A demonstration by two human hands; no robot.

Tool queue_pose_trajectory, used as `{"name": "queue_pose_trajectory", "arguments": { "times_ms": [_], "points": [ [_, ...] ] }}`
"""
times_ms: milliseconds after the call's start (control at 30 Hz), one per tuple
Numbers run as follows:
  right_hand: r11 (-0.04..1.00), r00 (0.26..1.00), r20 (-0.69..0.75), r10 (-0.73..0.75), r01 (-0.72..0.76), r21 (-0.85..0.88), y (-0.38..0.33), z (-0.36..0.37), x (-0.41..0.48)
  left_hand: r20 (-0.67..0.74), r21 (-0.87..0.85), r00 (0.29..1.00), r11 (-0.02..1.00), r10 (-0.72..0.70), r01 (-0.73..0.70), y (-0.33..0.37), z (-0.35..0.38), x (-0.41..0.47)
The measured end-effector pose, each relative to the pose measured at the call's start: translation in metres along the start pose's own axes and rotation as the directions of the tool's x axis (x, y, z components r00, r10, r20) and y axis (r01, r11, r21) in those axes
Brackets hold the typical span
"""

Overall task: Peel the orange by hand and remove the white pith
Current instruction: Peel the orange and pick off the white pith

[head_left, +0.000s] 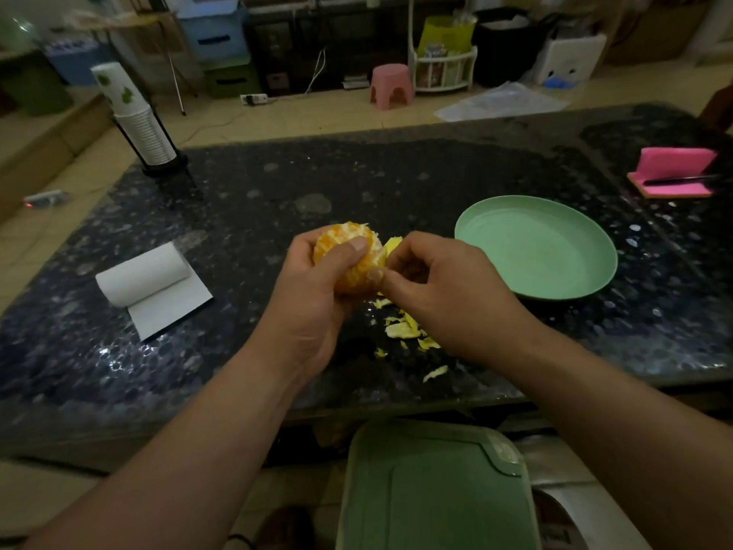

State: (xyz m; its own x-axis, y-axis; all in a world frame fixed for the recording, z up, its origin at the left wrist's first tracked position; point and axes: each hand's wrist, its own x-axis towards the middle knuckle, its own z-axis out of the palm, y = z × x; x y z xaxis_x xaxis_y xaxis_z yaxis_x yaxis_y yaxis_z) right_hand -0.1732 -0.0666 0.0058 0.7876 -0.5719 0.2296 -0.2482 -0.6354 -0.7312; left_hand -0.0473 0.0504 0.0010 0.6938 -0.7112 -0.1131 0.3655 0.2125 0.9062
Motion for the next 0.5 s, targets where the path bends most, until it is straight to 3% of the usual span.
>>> {"name": "queue_pose_trajectory", "arguments": {
  "times_ms": [200,367,500],
  "points": [
    [1.0,1.0,0.013,0.007,-0.006,-0.029,0.001,-0.003,0.0,-0.029,0.166,0.996,0.983,0.086,-0.08,-0.004,0.0,0.001],
    [0.98,0.997,-0.056,-0.052,0.041,-0.192,-0.005,0.003,-0.005,-0.024,0.388,0.977,0.902,0.212,-0.187,-0.012,0.004,-0.005],
    [0.985,0.993,-0.113,-0.029,0.009,-0.172,-0.004,0.007,-0.005,-0.015,0.44,0.968,0.871,0.251,-0.219,-0.014,0.008,-0.009]
  ]
}}
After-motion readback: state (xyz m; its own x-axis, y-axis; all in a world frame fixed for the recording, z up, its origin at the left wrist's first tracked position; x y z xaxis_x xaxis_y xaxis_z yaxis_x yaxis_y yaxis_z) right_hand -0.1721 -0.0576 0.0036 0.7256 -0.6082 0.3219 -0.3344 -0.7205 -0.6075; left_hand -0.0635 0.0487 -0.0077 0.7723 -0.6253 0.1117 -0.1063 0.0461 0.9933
